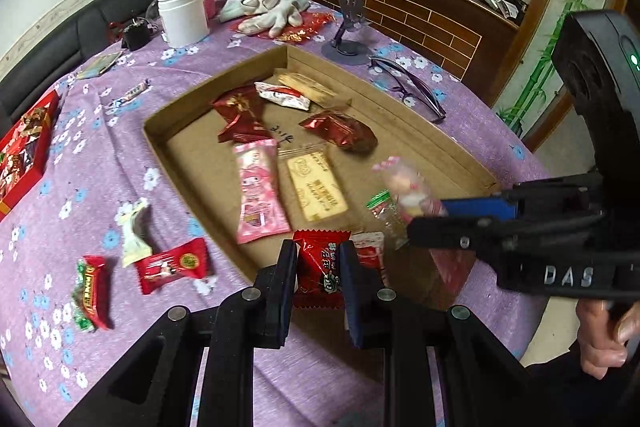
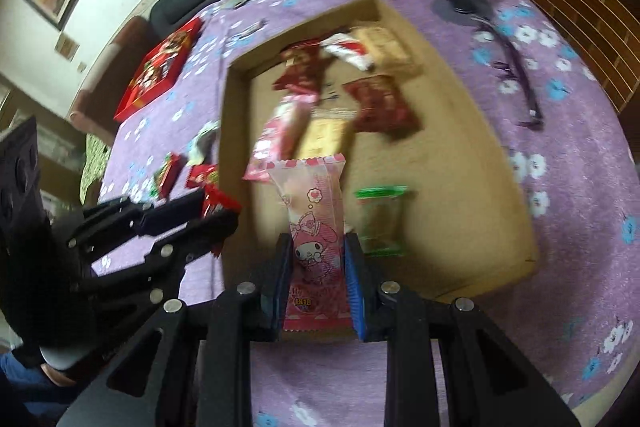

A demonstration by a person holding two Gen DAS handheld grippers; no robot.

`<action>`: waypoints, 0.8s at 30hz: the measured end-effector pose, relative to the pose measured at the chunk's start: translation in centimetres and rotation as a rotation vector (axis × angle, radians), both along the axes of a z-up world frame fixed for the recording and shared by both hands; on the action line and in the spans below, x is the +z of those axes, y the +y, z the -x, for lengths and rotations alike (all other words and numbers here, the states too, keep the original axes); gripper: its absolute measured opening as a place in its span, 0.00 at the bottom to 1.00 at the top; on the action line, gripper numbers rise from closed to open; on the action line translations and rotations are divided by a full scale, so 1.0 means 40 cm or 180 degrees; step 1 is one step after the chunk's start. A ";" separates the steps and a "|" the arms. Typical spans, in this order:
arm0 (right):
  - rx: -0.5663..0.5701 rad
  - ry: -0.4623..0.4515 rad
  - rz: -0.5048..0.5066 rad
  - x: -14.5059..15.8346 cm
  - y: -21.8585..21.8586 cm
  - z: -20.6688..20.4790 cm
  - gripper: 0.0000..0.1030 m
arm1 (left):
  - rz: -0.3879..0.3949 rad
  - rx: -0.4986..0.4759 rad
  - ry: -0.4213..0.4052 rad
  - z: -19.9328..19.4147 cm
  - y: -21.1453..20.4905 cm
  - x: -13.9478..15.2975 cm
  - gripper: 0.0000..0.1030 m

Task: Organize snacks
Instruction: 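Carry the pink bag and red candy over the cardboard tray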

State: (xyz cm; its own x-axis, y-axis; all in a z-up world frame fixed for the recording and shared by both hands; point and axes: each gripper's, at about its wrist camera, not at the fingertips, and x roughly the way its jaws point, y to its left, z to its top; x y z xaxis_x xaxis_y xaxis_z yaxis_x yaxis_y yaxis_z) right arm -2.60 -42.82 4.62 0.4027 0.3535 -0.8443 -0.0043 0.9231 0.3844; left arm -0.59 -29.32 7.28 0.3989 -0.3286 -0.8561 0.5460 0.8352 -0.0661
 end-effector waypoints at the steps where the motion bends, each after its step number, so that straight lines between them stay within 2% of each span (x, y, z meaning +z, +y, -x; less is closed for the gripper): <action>1: -0.0036 0.0013 0.0001 -0.003 -0.010 -0.004 0.24 | -0.0006 0.0000 -0.0002 0.000 -0.007 -0.002 0.21; 12: -0.0290 0.0172 0.0092 -0.038 -0.098 -0.049 0.24 | -0.0075 0.0092 0.0023 -0.009 -0.051 -0.038 0.21; 24: -0.0191 0.0259 0.0115 -0.064 -0.107 -0.096 0.24 | -0.0175 0.0200 0.0051 -0.014 -0.062 -0.071 0.21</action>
